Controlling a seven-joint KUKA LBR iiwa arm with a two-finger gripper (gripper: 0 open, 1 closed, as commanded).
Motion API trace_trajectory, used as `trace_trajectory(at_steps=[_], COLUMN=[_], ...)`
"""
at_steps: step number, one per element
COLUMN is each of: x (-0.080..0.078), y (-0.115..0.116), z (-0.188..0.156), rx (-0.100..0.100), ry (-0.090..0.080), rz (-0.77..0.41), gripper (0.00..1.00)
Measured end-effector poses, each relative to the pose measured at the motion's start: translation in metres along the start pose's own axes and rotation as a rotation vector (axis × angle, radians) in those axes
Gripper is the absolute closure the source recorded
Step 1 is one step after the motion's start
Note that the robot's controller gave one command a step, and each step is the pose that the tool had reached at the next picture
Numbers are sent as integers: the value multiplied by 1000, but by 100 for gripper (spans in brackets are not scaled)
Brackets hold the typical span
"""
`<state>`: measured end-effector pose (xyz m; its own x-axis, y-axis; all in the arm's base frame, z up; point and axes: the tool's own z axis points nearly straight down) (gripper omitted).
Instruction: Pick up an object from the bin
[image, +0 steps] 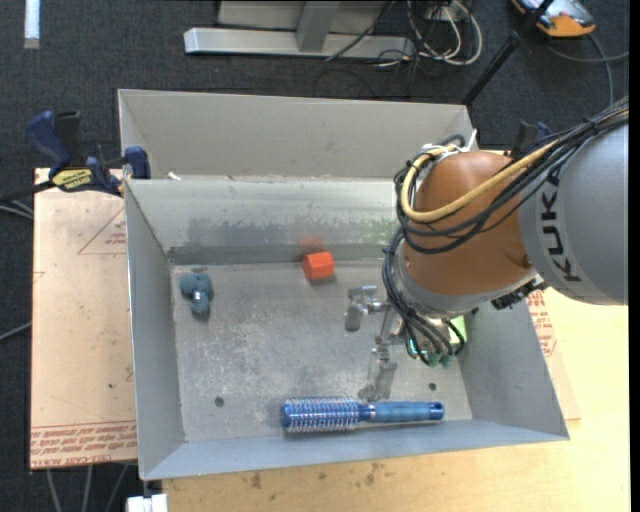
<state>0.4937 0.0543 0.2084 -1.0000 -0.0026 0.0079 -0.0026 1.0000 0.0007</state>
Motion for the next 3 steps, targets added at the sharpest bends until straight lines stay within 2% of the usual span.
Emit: trace_trajectory(at_steps=[1, 2, 3], x=[10, 14, -36], y=[18, 18, 45], z=[126, 127, 3], rx=[0, 0, 0], ry=[-20, -7, -19], rz=[-190, -190, -228], gripper=[0, 100, 100])
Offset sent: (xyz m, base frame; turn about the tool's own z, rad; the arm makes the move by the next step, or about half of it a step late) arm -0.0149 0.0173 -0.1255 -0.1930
